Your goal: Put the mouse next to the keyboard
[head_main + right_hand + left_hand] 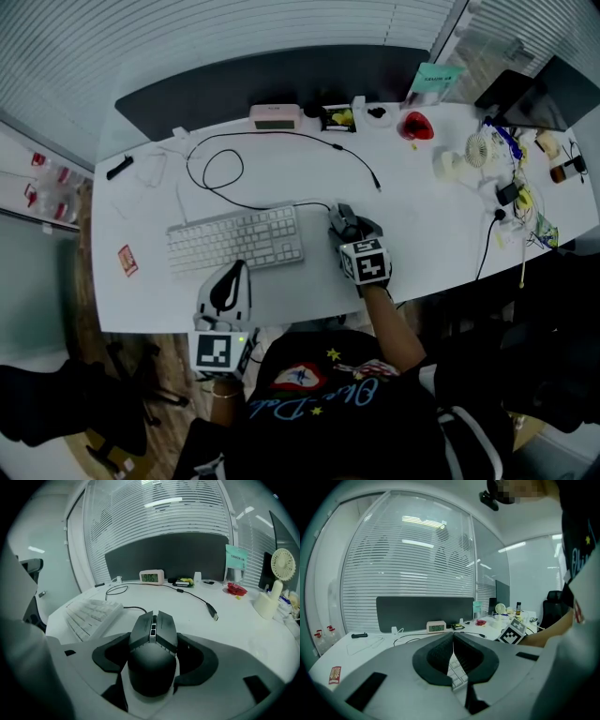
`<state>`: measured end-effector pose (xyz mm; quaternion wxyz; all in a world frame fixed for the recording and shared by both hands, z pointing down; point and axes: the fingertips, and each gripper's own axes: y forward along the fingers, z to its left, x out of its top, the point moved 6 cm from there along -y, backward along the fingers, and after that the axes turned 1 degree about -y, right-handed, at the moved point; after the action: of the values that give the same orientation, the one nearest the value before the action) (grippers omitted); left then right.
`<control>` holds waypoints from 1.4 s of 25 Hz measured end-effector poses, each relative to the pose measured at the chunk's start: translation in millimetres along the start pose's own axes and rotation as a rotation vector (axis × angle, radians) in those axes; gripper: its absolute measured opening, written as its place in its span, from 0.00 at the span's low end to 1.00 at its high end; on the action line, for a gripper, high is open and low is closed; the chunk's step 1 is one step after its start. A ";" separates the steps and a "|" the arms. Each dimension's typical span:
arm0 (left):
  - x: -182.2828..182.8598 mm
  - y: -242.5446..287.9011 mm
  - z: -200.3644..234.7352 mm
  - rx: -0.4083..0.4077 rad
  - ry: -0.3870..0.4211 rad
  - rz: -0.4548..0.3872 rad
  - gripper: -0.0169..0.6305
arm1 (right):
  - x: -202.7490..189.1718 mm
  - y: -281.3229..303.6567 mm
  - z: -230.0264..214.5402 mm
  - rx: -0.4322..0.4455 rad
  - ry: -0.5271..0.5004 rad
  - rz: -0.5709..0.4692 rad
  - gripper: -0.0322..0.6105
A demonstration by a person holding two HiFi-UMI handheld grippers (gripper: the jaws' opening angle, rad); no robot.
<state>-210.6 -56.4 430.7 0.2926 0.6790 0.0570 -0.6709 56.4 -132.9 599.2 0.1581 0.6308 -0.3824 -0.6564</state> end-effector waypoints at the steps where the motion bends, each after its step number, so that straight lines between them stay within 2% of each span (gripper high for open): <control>1: -0.1 -0.7 -0.1 0.005 -0.001 0.005 0.03 | -1.1 1.1 -0.6 -0.002 0.003 0.004 0.50; 14: 3.0 -1.9 3.2 0.032 -0.001 0.010 0.03 | -3.5 8.7 2.4 -0.015 -0.015 0.016 0.50; 18: 2.7 0.2 1.5 0.012 0.004 -0.008 0.03 | -3.5 8.1 2.3 -0.006 -0.001 0.009 0.50; 25: 6.0 5.6 -3.2 -0.008 0.017 -0.014 0.03 | 9.3 -6.6 -1.2 0.007 0.009 -0.055 0.50; 35: 16.0 15.1 -6.0 -0.031 0.039 -0.037 0.03 | 51.7 -56.3 -6.2 0.045 0.007 -0.257 0.50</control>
<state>-196.8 -71.0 420.0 0.2894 0.6861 0.0855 -0.6619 69.8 -133.4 523.7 0.0598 0.6802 -0.3124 -0.6604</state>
